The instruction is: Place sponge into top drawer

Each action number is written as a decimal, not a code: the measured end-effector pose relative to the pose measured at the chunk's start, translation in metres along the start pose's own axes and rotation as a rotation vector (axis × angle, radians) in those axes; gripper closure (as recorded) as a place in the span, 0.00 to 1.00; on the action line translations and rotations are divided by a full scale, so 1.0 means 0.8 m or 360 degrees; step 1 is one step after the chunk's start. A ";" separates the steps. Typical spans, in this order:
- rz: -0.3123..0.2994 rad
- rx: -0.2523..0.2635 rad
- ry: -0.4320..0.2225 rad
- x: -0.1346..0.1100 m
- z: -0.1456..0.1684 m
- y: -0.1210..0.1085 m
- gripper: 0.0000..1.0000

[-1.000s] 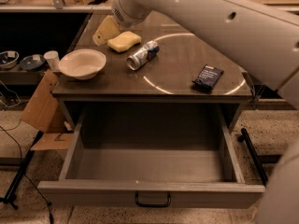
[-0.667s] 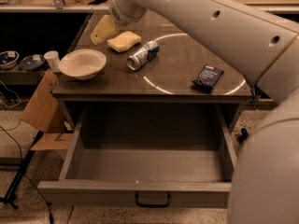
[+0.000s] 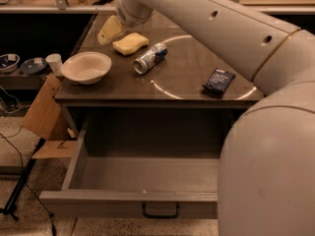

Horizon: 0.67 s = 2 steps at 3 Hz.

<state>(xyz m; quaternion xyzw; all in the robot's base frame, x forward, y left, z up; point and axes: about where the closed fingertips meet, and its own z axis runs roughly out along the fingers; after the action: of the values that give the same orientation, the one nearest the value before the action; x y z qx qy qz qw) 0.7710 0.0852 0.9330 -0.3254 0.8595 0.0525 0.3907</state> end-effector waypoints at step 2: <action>0.0195 0.0058 -0.0026 0.001 0.028 0.001 0.00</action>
Offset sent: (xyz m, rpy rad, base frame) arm 0.0221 0.0078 -0.0239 0.1443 0.0260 -0.2217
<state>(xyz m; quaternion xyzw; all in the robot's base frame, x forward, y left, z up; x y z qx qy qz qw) 0.7845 0.0929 0.9172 -0.2646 0.8754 0.0633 0.3995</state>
